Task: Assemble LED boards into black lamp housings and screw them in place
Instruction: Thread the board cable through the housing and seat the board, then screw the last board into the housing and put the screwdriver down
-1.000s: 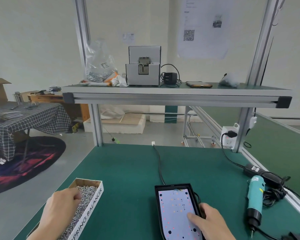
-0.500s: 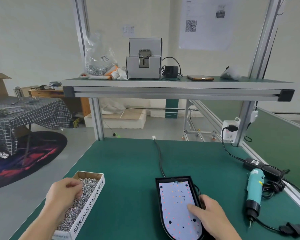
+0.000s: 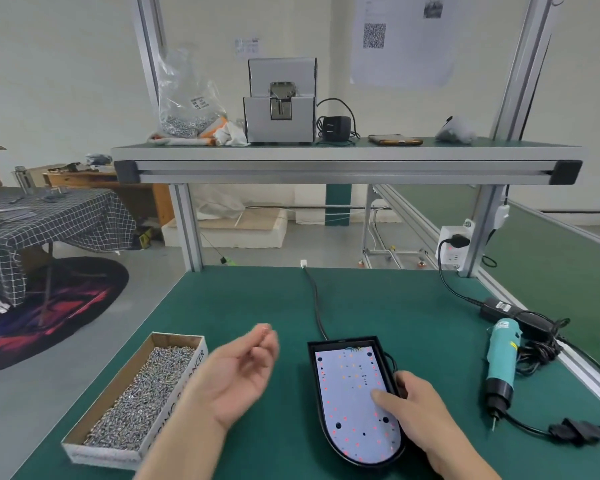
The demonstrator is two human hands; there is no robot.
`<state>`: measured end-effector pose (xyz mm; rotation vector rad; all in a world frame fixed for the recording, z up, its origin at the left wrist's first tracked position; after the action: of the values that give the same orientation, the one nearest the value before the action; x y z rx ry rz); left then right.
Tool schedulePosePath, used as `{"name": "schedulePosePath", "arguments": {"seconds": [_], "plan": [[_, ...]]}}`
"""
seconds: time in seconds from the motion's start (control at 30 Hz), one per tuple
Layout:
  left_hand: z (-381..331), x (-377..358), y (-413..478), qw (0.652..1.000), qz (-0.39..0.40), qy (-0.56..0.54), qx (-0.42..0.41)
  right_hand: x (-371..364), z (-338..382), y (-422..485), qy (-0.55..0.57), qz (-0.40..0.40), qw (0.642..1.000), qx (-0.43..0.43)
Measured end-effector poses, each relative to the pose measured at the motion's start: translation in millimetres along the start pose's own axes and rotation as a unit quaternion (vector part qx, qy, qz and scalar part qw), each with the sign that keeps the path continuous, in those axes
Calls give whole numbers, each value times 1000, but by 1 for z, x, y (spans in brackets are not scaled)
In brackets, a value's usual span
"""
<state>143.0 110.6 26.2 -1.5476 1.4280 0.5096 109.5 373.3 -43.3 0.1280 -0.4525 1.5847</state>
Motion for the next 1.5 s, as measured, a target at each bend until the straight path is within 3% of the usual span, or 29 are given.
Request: {"name": "schedulePosePath", "arguments": {"seconds": [0.17, 0.33, 0.47, 0.53, 0.6, 0.63, 0.7, 0.8, 0.87, 0.93, 1.03, 1.13, 1.2, 1.27, 1.33, 1.37, 1.5], "plan": [[87, -34, 41, 995, -36, 81, 52, -2, 1, -3, 22, -10, 1000, 4], [119, -35, 62, 991, -79, 98, 46, -1, 5, -4, -11, -16, 999, 32], [121, -34, 66, 993, -88, 71, 30, 17, 13, -11, -4, 59, 998, 17], [118, -33, 64, 994, -81, 55, 37, 53, 19, -9, 12, -48, 998, 31], [114, -33, 62, 995, -73, 47, 47, 103, 19, 3, -74, -222, 972, 29], [113, -32, 62, 995, -72, 48, 50, 126, 18, 11, -139, -273, 952, 5], [112, -32, 61, 994, -75, 51, 55, 152, 7, 32, -227, -265, 934, -71], [112, -32, 62, 993, -83, 57, 69, 150, -13, 54, -239, -210, 935, -153], [113, -32, 62, 991, -93, 64, 75, 146, -22, 61, -159, -243, 946, -146], [114, -31, 61, 990, -101, 65, 78, 145, -24, 58, 92, -257, 954, -126], [115, -31, 61, 990, -98, 58, 81, 138, -21, 44, 429, -212, 876, -60], [116, -29, 63, 990, -93, 70, 73, 125, 0, 25, 524, -182, 830, 62], [117, -29, 64, 991, -90, 78, 65, 113, 22, 16, 587, -99, 793, 129], [118, -29, 65, 991, -89, 83, 59, 99, 43, 14, 673, 29, 724, 149], [118, -29, 64, 990, -88, 91, 57, 84, 60, 21, 725, 91, 670, 134], [118, -29, 64, 990, -87, 95, 55, 78, 65, 27, 728, 83, 669, 127], [119, -32, 63, 990, -89, 105, 42, 57, 80, 47, 650, -71, 748, 114]]}}
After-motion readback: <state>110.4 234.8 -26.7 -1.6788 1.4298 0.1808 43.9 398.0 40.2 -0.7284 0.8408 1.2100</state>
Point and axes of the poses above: each hand's wrist, its own y-axis towards the middle knuckle, its own x-axis out of the back of the hand, z = x × y, the point moved 2 cm from there along y, towards the middle knuckle, and after that the axes turned 5 degrees about y, right-handed, at the moved point
